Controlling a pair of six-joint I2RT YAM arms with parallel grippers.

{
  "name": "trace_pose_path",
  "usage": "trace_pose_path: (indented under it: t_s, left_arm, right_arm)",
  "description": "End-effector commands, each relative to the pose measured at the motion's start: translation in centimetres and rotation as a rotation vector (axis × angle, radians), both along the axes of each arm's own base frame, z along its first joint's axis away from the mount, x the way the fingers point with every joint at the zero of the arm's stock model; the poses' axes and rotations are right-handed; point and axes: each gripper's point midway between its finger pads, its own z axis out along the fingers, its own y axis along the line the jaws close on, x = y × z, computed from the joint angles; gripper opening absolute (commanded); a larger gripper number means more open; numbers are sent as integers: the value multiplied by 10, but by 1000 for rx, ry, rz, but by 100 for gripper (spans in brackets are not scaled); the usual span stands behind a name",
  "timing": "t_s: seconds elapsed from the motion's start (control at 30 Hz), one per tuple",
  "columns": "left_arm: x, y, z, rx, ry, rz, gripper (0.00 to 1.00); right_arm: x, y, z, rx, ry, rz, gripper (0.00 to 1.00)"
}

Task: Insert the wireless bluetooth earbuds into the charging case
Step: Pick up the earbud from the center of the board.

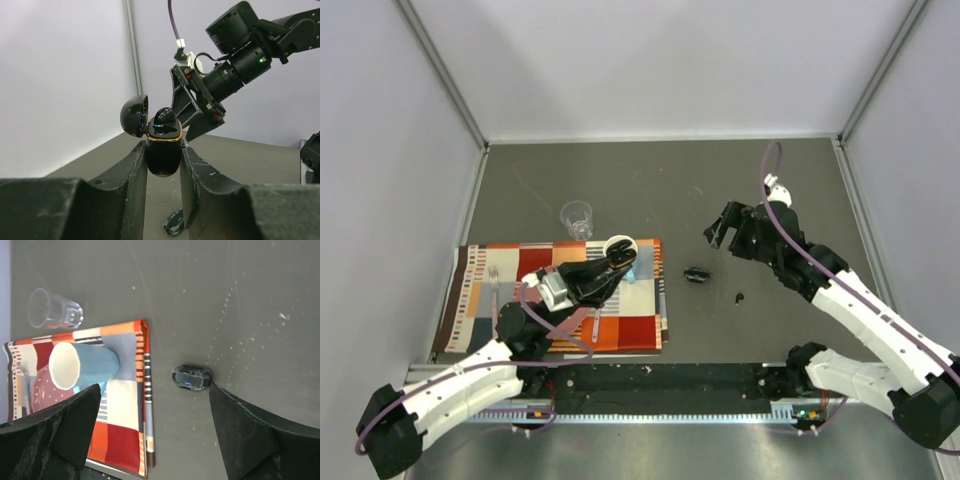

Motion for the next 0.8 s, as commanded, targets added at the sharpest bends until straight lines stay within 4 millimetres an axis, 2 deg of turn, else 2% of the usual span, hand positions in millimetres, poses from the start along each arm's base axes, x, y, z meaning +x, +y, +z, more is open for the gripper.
trace_pose_path:
  t_s: [0.0,0.13,0.23,0.3,0.33,0.5,0.6,0.77]
  left_arm:
    - [-5,6,18,-39,-50,7,0]
    - [-4,4,21,-33,-48,5,0]
    - [-3,6,22,-46,-39,9,0]
    - [-4,8,22,-58,-35,10,0]
    - [-5,9,24,-67,-39,13,0]
    - [-6,15,22,-75,-41,29,0]
    - [-6,19,18,-67,-34,43,0]
    - [-1,25,20,-49,-38,94,0]
  right_arm:
    - [-5,-10,-16,29,110,-44,90]
    - [-2,-12,-14,62,129,-66,99]
    - [1,-10,0,82,103,-42,99]
    - [3,-12,-3,84,110,-59,99]
    - [3,-12,-6,96,125,-76,99]
    - [0,-13,-51,77,282,-137,99]
    - [-2,-16,-63,23,322,-131,98]
    - [-15,-40,-82,-119,372,-158,91]
